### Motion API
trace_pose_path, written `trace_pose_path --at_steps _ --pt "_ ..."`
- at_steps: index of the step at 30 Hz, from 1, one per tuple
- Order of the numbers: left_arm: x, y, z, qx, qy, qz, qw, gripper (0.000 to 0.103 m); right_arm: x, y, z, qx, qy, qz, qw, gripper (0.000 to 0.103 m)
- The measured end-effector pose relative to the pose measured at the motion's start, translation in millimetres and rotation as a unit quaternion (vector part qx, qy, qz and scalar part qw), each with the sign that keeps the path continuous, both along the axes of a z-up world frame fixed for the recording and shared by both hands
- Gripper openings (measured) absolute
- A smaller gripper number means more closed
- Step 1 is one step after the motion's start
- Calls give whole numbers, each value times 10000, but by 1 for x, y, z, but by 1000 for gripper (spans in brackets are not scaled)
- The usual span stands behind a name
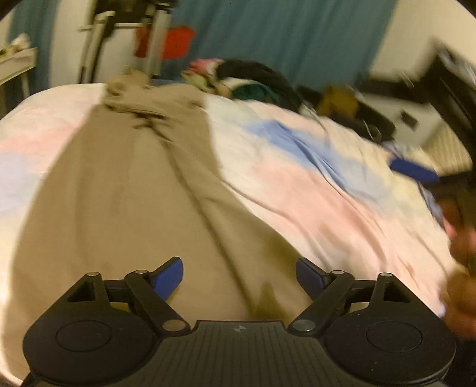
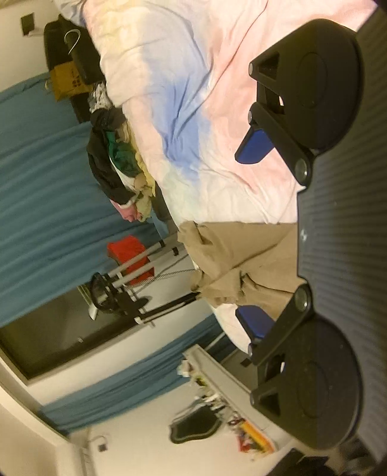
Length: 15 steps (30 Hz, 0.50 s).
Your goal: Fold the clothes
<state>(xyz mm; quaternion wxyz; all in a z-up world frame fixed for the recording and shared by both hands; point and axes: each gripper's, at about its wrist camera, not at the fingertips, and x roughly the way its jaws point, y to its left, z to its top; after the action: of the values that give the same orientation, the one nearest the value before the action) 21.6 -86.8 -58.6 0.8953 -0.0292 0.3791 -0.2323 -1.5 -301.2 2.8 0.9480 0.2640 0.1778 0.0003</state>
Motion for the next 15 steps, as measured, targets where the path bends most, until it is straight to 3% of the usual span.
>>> trace_pose_path --at_steps 2,8,13,15 --pt "-5 -23 -7 74 5 -242 9997 75 -1 -11 -5 203 21 13 9998 103" --pt "-5 -69 -42 13 592 -714 9957 53 -2 -44 -17 808 60 -100 9967 103" --pt "9 -80 -62 -29 953 -1055 9898 55 3 -62 -28 1025 194 -333 9940 103" --pt "13 -77 -66 -109 1002 -1047 9894 48 7 -64 -31 1151 290 -294 9925 103"
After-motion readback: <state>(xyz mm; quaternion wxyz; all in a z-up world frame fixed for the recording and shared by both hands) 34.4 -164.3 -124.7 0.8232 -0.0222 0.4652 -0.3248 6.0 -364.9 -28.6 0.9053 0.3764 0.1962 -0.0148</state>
